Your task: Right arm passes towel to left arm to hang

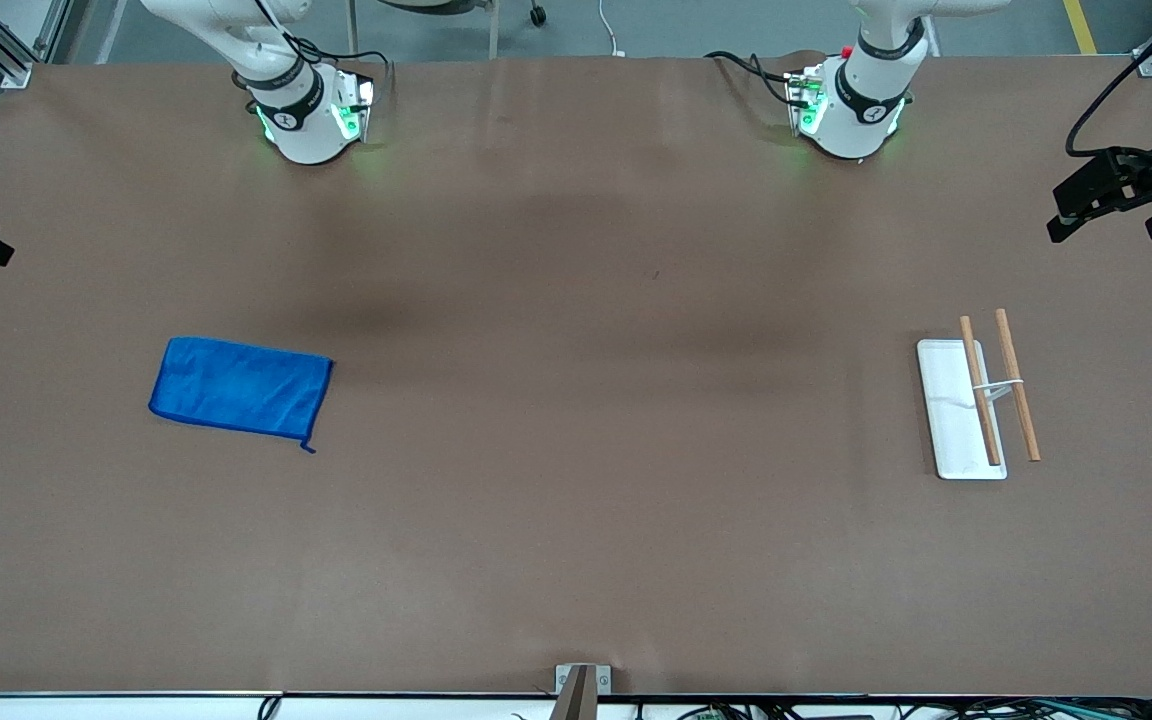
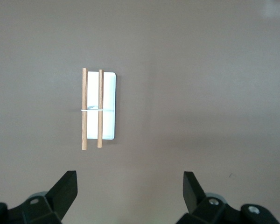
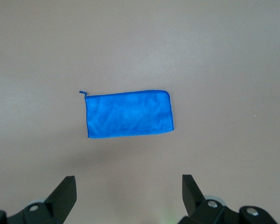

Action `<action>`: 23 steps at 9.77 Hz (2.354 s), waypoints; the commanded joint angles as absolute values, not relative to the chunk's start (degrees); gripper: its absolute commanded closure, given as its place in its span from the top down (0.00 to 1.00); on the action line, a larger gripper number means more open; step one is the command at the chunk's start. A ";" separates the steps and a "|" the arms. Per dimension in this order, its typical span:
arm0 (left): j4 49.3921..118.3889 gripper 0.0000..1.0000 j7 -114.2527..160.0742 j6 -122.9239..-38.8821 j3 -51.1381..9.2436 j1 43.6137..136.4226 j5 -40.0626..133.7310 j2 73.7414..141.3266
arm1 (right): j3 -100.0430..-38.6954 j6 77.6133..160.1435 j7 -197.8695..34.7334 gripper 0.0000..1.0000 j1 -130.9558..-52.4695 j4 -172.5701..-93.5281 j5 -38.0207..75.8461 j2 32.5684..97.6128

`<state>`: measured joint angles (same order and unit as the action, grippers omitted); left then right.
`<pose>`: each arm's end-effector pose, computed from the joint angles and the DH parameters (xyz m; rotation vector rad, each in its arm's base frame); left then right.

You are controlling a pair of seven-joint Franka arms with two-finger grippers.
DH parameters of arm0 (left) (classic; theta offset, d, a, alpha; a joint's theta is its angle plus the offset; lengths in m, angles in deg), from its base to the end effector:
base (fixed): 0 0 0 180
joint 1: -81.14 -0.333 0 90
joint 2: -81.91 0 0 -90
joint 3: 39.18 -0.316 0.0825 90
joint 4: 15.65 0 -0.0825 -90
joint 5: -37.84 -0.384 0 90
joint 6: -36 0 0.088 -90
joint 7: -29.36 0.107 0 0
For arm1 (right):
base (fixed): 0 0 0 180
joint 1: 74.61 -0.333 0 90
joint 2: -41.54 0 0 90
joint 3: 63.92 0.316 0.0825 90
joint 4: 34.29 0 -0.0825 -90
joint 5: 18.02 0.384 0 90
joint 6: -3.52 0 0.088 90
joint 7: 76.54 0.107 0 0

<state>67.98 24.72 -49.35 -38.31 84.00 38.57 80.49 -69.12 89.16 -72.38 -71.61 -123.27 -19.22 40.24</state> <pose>0.5364 -0.0366 0.6827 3.1241 0.0226 0.0840 0.5339 -0.0800 0.6387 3.1051 -0.3381 -0.0568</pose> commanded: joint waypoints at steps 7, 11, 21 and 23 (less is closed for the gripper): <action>68.82 1.00 24.45 -48.38 -37.69 82.28 38.54 81.74 | -68.49 131.25 -78.88 1.00 -73.65 -159.59 -20.39 45.55; 68.64 1.00 24.18 -48.38 -37.69 82.11 38.63 82.44 | -68.49 145.86 -83.89 1.00 -71.46 -160.59 -20.39 60.05; 68.64 1.00 25.41 -48.64 -38.22 81.41 41.01 82.00 | -68.14 152.58 -86.03 0.32 -70.75 -162.26 -19.52 66.67; 68.64 1.00 25.41 -49.08 -38.22 81.41 41.01 82.09 | -68.14 152.50 -85.59 0.01 -70.66 -162.17 -18.29 66.76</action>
<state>67.66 24.73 -49.23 -38.13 81.60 40.17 81.65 -68.58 151.55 -85.94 -71.18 -161.46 -19.12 66.16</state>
